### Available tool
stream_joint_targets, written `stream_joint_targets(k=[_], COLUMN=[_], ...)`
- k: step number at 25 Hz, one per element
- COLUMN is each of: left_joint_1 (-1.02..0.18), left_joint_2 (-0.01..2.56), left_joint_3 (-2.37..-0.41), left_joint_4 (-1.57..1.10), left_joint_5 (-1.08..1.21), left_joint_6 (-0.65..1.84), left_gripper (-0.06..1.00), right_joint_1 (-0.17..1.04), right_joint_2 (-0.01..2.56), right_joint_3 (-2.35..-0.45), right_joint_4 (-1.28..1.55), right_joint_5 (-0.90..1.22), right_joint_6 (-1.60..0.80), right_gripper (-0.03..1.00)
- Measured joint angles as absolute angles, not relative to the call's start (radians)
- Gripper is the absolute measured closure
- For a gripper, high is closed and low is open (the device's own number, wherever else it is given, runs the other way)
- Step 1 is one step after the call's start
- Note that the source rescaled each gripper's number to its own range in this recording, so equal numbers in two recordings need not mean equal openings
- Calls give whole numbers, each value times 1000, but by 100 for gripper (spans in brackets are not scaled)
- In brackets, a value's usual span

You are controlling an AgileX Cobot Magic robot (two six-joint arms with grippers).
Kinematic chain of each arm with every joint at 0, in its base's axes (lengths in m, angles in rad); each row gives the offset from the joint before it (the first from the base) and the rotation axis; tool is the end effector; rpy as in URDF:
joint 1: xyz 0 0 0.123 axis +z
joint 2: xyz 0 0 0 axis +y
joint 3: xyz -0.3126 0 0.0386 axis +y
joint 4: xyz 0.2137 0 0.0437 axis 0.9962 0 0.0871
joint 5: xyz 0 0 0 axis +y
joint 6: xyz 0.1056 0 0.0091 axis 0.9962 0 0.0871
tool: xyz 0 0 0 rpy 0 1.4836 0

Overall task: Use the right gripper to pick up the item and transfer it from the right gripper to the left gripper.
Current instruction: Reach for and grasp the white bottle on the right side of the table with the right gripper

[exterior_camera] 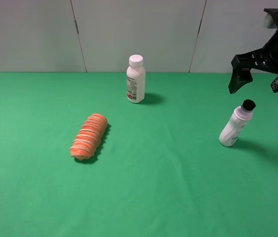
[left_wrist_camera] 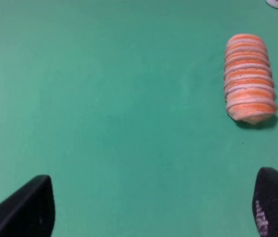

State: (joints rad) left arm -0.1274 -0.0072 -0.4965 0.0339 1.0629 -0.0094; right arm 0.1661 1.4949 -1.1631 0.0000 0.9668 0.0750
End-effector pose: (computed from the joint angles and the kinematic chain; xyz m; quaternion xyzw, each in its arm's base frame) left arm -0.0517 0.0098 0.2525 0.0496 0.8513 -0.0188 0.5220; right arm 0.2645 0.0443 0.3101 -0.0448 0.9829 0.0215 0.1774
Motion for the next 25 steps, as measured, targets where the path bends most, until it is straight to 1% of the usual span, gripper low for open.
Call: stream_joint_targets(k=[5, 14, 25], left_joint_1=[-127, -127, -127], left_joint_2=[-7, -7, -7], left_joint_3=[-496, -496, -496], left_joint_4=[34, 34, 34], left_joint_5=[1063, 1063, 1063], left_joint_6=[-9, -9, -9], left_gripper=[23, 23, 23], right_joint_1=[132, 131, 131], right_joint_2=[1558, 1606, 1622], right_joint_3=[-1166, -1165, -1079], right_joint_4=[0, 21, 23], right_joint_5=[991, 989, 871], right_joint_6=[75, 76, 80], right_gripper=[-3, -3, -3])
